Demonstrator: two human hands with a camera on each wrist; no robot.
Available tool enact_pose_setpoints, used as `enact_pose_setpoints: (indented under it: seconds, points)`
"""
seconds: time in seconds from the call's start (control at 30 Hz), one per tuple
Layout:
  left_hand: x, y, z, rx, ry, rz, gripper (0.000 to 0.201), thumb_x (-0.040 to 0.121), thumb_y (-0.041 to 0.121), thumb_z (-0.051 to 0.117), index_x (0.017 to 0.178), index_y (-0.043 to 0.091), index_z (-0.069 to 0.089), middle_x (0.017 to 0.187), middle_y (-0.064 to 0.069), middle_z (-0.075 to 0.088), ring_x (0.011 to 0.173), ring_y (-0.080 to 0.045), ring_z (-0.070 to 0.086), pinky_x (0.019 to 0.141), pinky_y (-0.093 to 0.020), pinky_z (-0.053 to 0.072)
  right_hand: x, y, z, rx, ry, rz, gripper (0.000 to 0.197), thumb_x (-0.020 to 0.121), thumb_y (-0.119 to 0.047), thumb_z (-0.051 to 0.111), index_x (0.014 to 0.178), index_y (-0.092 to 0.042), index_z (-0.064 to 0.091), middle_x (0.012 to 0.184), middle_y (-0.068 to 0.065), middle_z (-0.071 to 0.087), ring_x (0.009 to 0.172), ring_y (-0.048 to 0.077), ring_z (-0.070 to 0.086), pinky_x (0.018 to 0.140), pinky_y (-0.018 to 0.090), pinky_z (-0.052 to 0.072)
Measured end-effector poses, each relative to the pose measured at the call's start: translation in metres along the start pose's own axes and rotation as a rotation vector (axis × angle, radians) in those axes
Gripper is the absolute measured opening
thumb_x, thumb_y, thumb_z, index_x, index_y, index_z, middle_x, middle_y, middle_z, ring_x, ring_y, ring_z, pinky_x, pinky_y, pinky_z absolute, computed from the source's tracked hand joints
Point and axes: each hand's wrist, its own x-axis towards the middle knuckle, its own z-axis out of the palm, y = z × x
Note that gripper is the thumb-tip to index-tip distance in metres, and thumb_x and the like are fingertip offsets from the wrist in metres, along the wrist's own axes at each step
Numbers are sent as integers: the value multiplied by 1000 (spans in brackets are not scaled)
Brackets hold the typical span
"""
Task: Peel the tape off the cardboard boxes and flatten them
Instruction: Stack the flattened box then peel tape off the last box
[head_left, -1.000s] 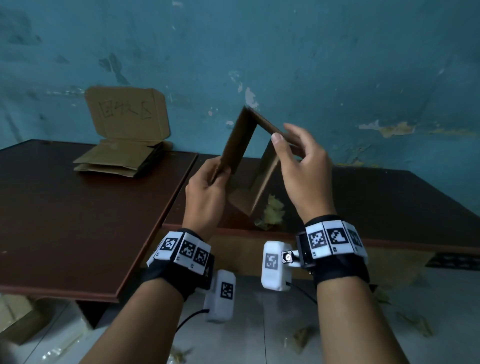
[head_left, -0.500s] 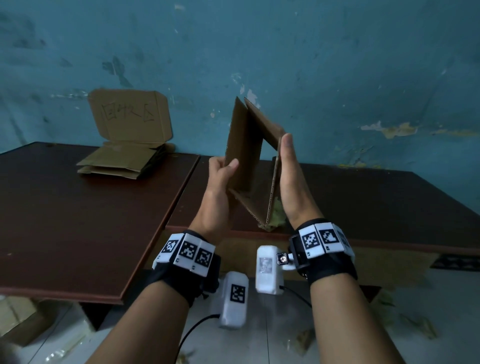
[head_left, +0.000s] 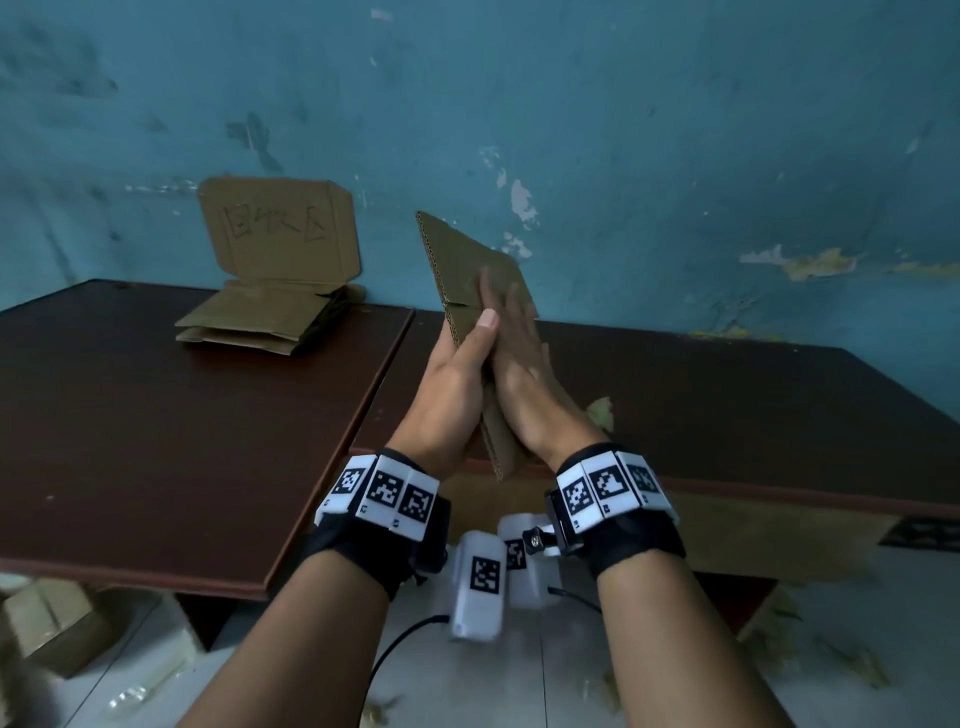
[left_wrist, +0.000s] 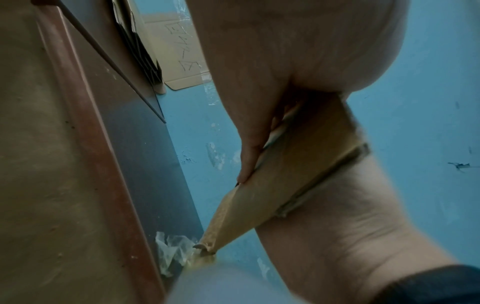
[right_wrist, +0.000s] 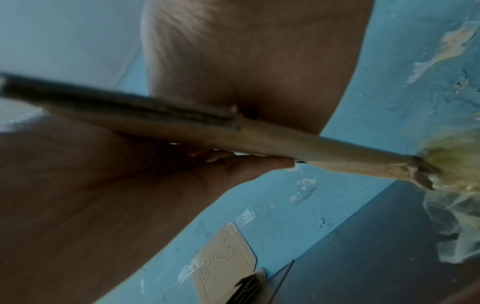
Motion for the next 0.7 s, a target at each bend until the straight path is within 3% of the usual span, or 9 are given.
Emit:
enact_pose_setpoints:
  seconds: [0.1,0.2,0.33,0.43,0.5,0.57,0.7]
  points:
    - [2,5,-8,24,47,40,40,114,12,41,154,9,49,148,-12,64,134,-23,64,118,-44,48,1,2,-1,-15,20,-17,52,113,-51,12,162,-58,-3,176,-14,-14,159,5,-22,130,48,-14]
    - [3,13,-17,69,108,117,33,113,8,43,143,5,57,137,-12,70,127,-22,69,111,-39,54,5,2,-2,-51,60,9,57,114,-47,25,164,-55,-1,176,-10,-12,159,6,-20,131,44,-13]
    - [4,28,-37,144,223,174,23,111,11,52,130,9,65,121,-6,78,112,-19,75,91,-32,62,12,6,-3,-66,86,94,66,113,-43,37,166,-50,-4,177,-3,-15,160,11,-20,129,45,-16]
    - [6,41,-58,169,281,196,19,109,14,59,125,8,68,115,-7,80,108,-22,77,87,-34,63,19,5,-8,-41,138,155,82,107,-52,51,168,-40,-1,178,0,-6,164,18,-9,132,50,-1]
    - [7,48,-69,200,307,215,18,107,16,63,123,9,69,114,-7,80,108,-24,77,89,-38,63,22,0,-14,16,154,189,92,101,-56,61,170,-33,4,178,1,8,163,21,8,131,45,13]
    - [12,58,-81,245,347,231,15,105,18,66,119,13,70,108,-2,81,103,-19,78,85,-33,64,27,-11,-15,74,133,194,96,99,-52,68,170,-30,8,175,1,19,161,22,21,127,41,24]
    - [26,82,-107,387,446,229,10,101,25,73,110,20,73,102,4,81,95,-11,78,86,-34,65,40,-31,-6,99,103,148,100,96,-32,76,169,-31,7,175,-1,20,160,18,20,115,27,21]
